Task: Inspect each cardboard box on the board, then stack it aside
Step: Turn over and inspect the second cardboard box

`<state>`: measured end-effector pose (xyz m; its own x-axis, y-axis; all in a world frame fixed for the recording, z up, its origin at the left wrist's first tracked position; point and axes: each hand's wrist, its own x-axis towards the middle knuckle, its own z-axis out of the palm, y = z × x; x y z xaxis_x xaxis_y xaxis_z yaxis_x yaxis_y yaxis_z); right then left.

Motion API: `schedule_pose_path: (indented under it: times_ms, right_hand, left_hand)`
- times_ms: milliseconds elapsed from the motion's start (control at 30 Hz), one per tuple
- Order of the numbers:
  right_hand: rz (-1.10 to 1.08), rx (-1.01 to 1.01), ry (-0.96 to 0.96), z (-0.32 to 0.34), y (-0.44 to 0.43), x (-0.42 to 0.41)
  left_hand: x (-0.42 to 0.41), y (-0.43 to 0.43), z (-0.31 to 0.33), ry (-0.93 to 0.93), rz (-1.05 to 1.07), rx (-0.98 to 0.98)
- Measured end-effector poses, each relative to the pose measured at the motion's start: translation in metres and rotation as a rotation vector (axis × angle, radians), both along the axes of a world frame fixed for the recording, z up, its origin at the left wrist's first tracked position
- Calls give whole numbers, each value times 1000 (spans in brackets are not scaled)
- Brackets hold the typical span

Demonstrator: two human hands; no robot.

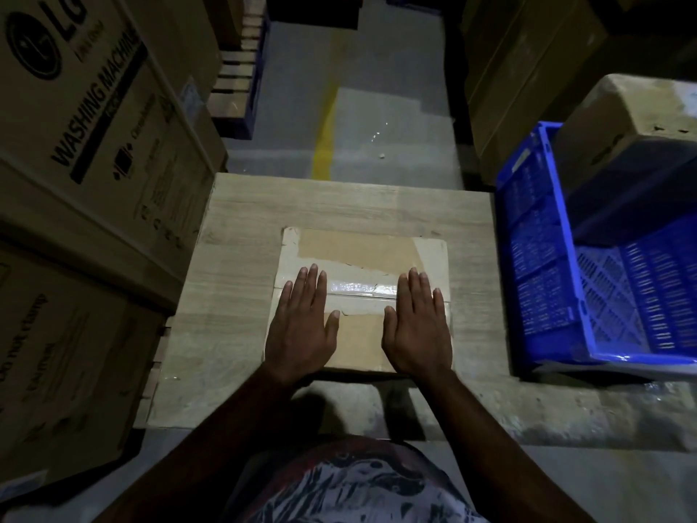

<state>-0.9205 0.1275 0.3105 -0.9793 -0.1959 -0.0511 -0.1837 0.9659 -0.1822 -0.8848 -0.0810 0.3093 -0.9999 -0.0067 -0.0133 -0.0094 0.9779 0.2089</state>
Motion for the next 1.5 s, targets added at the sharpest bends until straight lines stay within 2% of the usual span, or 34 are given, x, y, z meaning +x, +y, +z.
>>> schedule_pose_path:
  times_ms: [333, 533, 600, 733, 967, 1033, 1100, 1200, 1267, 1367, 1500]
  right_hand:
    - [-7, -13, 11, 0, -2, -2]
    - [-62, -128, 147, 30, -5, -38]
    - [-57, -136, 143, 31, -6, -59]
    - [0, -18, -21, 10, -7, -79]
    - [22, 54, 15, 1, -6, -80]
    - [2, -1, 22, 3, -6, -81]
    - [-84, -80, 50, 6, -6, -80]
    - [-435, -285, 55, 17, -7, -82]
    - [-666, -466, -113, 23, -1, -93]
    - [-739, -666, -385, 31, 16, -110]
    - [-732, -774, -364, 47, 21, -100]
  left_hand:
    - [-5, -1, -3, 8, -20, -18]
    - [-31, -9, 11, 41, 97, 119]
    - [-58, -16, 16, 36, 93, 93]
    - [-90, -27, 7, -6, 13, -43]
    - [-91, -25, 2, 38, -2, -114]
    - [-90, -25, 4, 18, 80, -116]
    - [-92, -23, 9, -21, 338, -12]
    - [-99, -30, 17, -90, 722, 363]
    - [-103, -40, 23, -162, 762, 562]
    - [-98, -44, 37, -265, 753, 706]
    - [-86, -36, 56, -244, 894, 764]
